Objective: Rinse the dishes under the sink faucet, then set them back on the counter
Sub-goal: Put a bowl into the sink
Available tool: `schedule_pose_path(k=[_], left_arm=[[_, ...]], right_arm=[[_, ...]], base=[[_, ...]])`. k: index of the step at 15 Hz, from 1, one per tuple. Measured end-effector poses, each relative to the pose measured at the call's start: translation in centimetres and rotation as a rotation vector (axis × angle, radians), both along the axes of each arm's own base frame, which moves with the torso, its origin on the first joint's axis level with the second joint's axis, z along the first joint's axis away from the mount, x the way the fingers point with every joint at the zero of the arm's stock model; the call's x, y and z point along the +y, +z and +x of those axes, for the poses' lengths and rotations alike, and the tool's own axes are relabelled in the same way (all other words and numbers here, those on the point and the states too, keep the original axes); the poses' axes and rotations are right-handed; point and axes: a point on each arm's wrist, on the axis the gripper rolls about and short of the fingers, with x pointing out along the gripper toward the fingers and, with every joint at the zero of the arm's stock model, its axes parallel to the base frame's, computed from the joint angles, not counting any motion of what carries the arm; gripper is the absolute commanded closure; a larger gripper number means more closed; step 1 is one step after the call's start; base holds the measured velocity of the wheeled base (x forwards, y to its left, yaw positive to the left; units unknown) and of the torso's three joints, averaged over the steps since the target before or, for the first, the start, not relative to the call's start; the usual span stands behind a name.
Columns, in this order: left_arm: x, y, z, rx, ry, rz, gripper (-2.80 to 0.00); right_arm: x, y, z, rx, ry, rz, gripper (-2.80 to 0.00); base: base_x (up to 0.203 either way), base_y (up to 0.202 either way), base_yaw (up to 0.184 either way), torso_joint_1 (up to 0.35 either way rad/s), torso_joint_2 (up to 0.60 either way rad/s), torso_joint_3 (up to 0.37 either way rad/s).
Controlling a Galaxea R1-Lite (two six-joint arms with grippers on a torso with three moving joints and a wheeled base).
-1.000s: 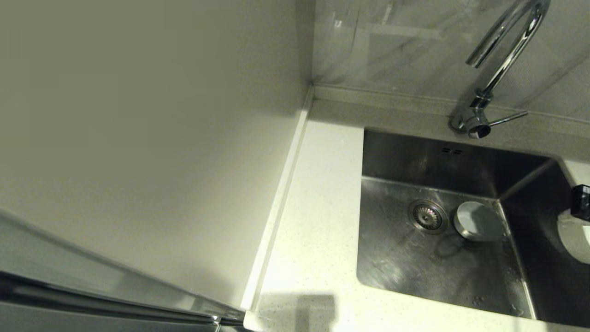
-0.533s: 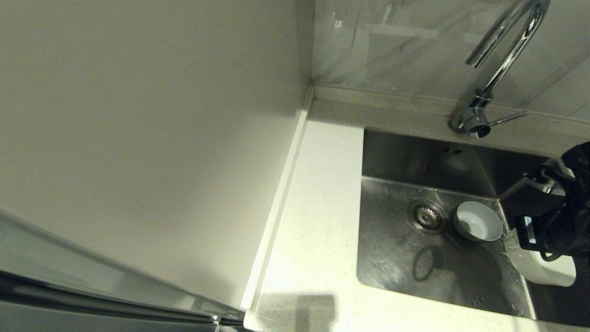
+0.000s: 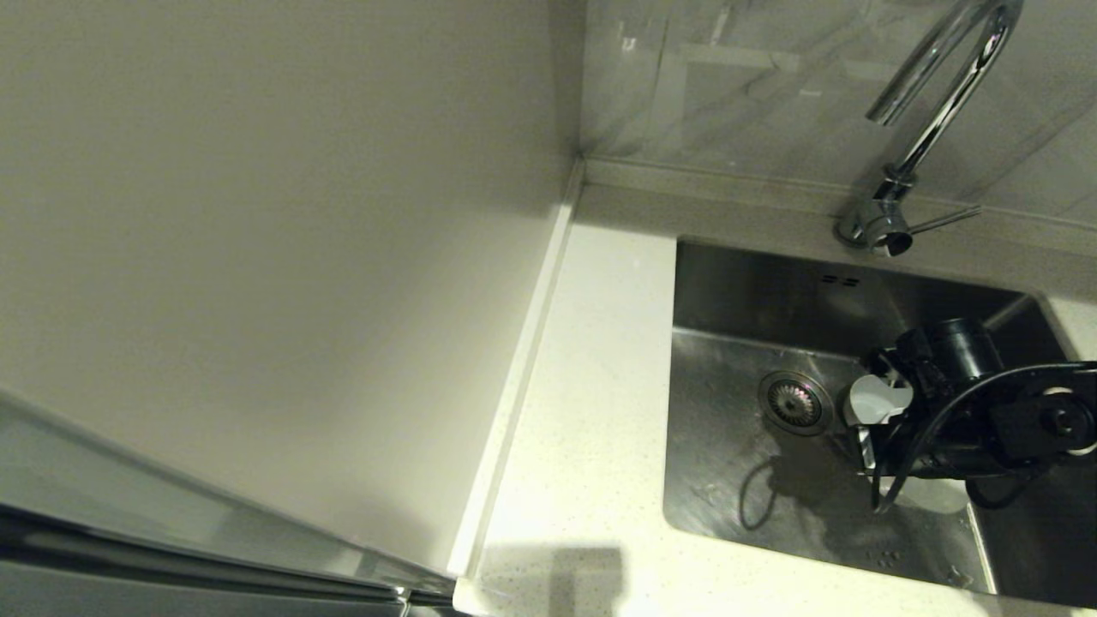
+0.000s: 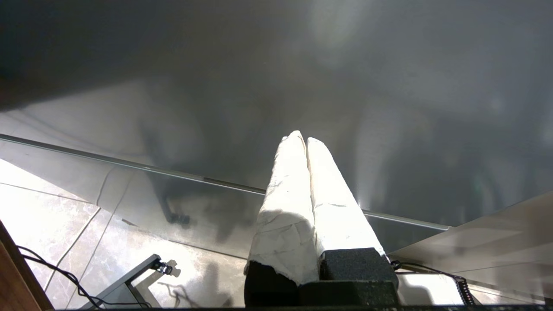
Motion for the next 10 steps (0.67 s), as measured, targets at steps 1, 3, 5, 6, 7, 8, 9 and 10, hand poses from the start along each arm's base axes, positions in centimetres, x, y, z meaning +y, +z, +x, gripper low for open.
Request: schedule_pose_path(k=[1, 3, 5, 6, 7, 8, 9, 10], left_arm=[[0.0, 0.0, 0.0, 0.0, 0.0, 0.0, 0.0], [0.0, 0.0, 0.0, 0.0, 0.0, 0.0, 0.0], [0.0, 0.0, 0.0, 0.0, 0.0, 0.0, 0.0], [0.0, 0.0, 0.0, 0.0, 0.0, 0.0, 0.0], [0.0, 0.0, 0.0, 0.0, 0.0, 0.0, 0.0], [0.0, 0.0, 0.0, 0.0, 0.0, 0.0, 0.0], [0.0, 0.0, 0.0, 0.0, 0.0, 0.0, 0.0], [0.0, 0.0, 0.0, 0.0, 0.0, 0.0, 0.0]], right_arm=[[0.5, -1.0, 0.7, -0.003, 0.013, -0.003, 0.0], [1.4, -2.8, 1.9, 0.004, 0.028, -0.017, 0.0], [1.9, -4.3, 3.1, 0.004, 0.026, -0.037, 0.0], [2.0, -4.9, 3.6, 0.007, 0.023, -0.045, 0.0], [2.1, -5.6, 4.2, 0.017, 0.019, -0.051, 0.0], [2.2, -6.2, 4.7, 0.024, 0.017, -0.054, 0.0], [2.3, -6.7, 5.3, 0.029, 0.015, -0.057, 0.0], [2.4, -7.1, 5.7, 0.031, 0.014, -0.059, 0.0]], base=[[0.0, 0.0, 0.0, 0.0, 0.0, 0.0], [0.0, 0.0, 0.0, 0.0, 0.0, 0.0], [0.0, 0.0, 0.0, 0.0, 0.0, 0.0], [0.0, 0.0, 0.0, 0.0, 0.0, 0.0], [0.0, 0.0, 0.0, 0.0, 0.0, 0.0], [0.0, 0.0, 0.0, 0.0, 0.0, 0.0], [0.0, 0.0, 0.0, 0.0, 0.0, 0.0], [0.0, 0.0, 0.0, 0.0, 0.0, 0.0]])
